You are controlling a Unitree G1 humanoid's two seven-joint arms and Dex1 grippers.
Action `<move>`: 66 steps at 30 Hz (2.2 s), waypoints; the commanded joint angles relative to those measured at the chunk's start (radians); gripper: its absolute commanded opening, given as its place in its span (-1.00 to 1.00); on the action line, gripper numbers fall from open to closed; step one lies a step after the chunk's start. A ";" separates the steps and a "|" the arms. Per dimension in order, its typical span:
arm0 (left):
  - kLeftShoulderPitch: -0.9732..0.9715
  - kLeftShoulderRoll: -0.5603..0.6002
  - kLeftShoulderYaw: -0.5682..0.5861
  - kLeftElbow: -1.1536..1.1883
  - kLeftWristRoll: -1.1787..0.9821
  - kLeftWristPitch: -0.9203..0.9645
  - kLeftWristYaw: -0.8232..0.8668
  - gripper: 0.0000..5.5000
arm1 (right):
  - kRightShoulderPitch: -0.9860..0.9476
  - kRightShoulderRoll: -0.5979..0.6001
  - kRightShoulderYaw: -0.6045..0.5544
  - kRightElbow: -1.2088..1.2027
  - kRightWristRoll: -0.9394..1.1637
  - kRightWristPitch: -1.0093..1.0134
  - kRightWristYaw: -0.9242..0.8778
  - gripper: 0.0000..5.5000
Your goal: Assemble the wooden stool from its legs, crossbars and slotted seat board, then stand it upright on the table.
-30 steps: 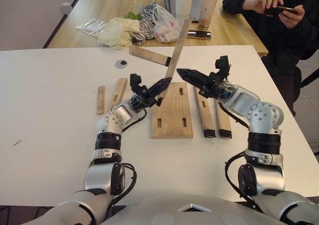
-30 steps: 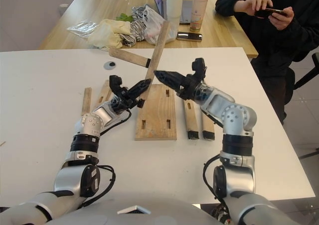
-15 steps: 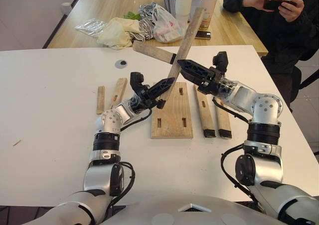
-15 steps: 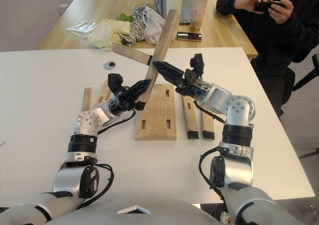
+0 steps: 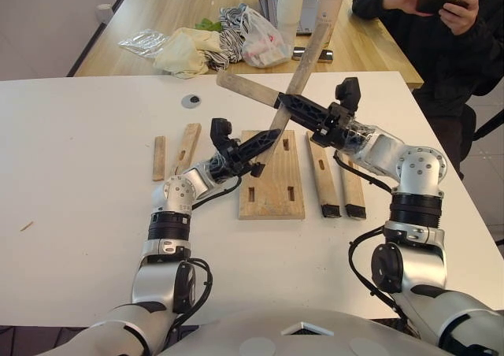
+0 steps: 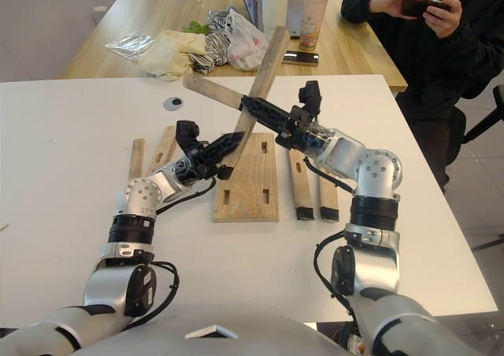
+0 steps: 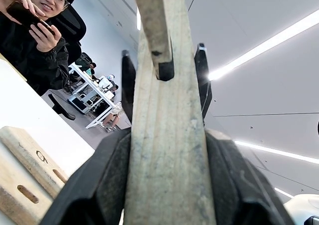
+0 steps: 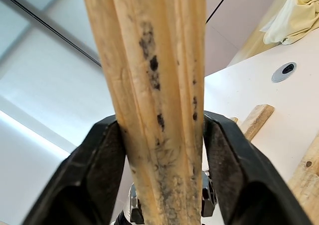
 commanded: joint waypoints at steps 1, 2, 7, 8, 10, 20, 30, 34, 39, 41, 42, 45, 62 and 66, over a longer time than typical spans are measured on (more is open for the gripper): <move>-0.012 0.006 -0.016 -0.019 0.009 -0.012 -0.005 -0.27 | 0.002 -0.019 0.008 -0.001 -0.017 -0.004 -0.005 -0.25; -0.013 0.007 -0.018 -0.016 0.013 -0.015 -0.005 -0.27 | 0.003 -0.018 0.007 -0.001 -0.019 -0.005 -0.004 -0.25; -0.012 0.011 -0.020 -0.010 0.008 -0.004 -0.006 -0.27 | 0.006 -0.014 0.005 0.002 -0.029 -0.012 0.002 -0.25; -0.015 0.012 -0.016 -0.005 0.003 0.005 0.002 -0.27 | 0.004 -0.012 0.004 0.005 -0.028 -0.012 0.001 -0.25; -0.022 0.014 -0.014 0.008 0.012 0.005 0.019 -0.27 | 0.002 -0.009 0.001 0.008 -0.028 -0.014 0.001 -0.25; -0.046 0.033 0.066 0.108 -0.037 0.051 0.016 0.37 | 0.016 -0.003 -0.054 0.065 -0.026 -0.035 -0.019 -0.25; -0.090 0.000 0.206 0.212 0.147 -0.431 0.408 0.76 | 0.047 -0.041 -0.067 0.033 -0.103 -0.233 0.075 -0.25; -0.155 -0.005 0.189 0.294 0.343 -0.787 0.623 0.76 | 0.064 -0.067 -0.041 0.019 -0.166 -0.320 0.104 -0.25; -0.156 -0.009 0.128 0.340 0.474 -0.925 0.707 0.76 | 0.112 -0.100 0.046 -0.035 -0.291 -0.428 0.155 -0.25; -0.151 -0.006 0.123 0.360 0.498 -0.954 0.727 0.76 | 0.137 -0.100 0.069 -0.060 -0.344 -0.510 0.175 -0.25; -0.151 -0.004 0.123 0.369 0.503 -0.962 0.735 0.76 | 0.148 -0.099 0.076 -0.071 -0.363 -0.541 0.184 -0.25; -0.152 -0.001 0.115 0.379 0.518 -0.984 0.741 0.76 | 0.179 -0.091 0.096 -0.098 -0.422 -0.638 0.194 -0.25; -0.137 -0.046 0.126 0.244 0.431 -0.858 0.758 0.76 | 0.382 -0.133 0.146 -0.155 -0.369 -0.736 0.555 -0.25; -0.131 -0.046 0.123 0.220 0.422 -0.832 0.757 0.76 | 0.395 -0.147 0.155 -0.148 -0.383 -0.763 0.584 -0.25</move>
